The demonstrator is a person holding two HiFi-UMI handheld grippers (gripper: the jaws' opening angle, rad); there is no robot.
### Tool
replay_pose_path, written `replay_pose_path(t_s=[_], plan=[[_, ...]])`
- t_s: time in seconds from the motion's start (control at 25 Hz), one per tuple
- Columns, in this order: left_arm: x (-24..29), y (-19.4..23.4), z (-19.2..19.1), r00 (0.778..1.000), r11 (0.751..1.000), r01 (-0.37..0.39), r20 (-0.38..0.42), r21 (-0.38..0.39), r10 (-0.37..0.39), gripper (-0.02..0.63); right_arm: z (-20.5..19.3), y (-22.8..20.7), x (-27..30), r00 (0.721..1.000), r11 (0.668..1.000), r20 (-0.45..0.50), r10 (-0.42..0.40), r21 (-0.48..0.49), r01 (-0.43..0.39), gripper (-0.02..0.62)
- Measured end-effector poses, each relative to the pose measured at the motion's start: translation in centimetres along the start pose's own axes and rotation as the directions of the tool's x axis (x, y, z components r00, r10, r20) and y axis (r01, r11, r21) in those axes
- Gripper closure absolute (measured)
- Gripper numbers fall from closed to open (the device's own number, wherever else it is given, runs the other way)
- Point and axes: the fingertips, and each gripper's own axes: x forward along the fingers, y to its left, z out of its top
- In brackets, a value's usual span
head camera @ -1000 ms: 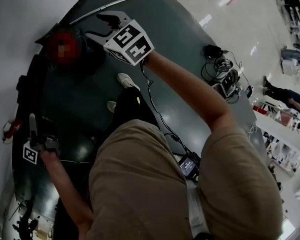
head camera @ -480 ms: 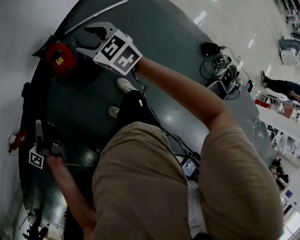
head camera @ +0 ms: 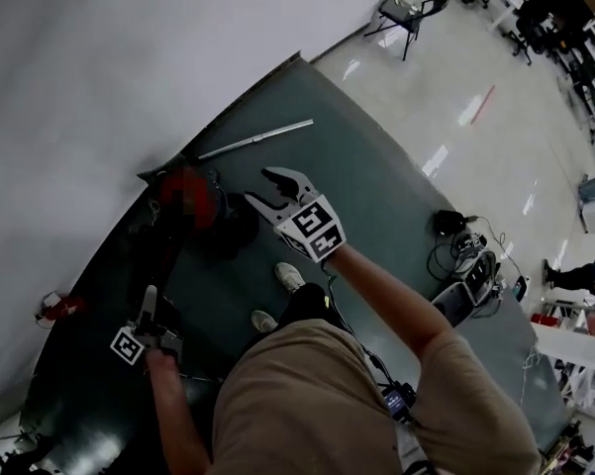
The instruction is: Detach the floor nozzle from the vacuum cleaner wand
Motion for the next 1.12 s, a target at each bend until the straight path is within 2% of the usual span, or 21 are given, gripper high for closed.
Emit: replay_pose_path(t_s=[0.16,0.32,0.52,0.8,0.96,1.12], plan=[[0.6,-0.6,-0.8,1.000,1.000,0.008,0.024,0.003,-0.008,0.407,0.8,0.4,-0.8,0.999,1.000,0.036,0.006,-0.005,-0.006,0.384],[1.8,-1.7,-1.8,0.998,1.000,0.003,0.059,0.003,-0.004,0.407,1.0,0.6,-1.8,0.998,0.998,0.043,0.045,-0.036,-0.044,0.426],[1.3,-1.9,-1.3,0.994,1.000,-0.010,0.109,0.011,0.009,0.407,1.3,2.2,-1.1,0.994,0.994,0.047,0.100,-0.051,-0.098,0.431],[1.1,-1.0,-2.2,0.987,0.999,-0.046,0.159,0.029,0.041,0.407,1.7,0.4,-0.5,0.990,0.990,0.054,0.131,-0.066,-0.127,0.433],[1.6,-1.2,-3.0,0.985,0.997,-0.037,0.173,0.070,0.024,0.407,1.9,-1.0,-0.9,0.989,0.990,0.065,0.132,-0.066,-0.128,0.434],[1.2,-1.2,-1.2,0.981,0.998,-0.002,0.196,0.059,-0.009,0.407,2.4,0.0,1.2,0.989,0.991,0.080,0.125,-0.062,-0.121,0.434]])
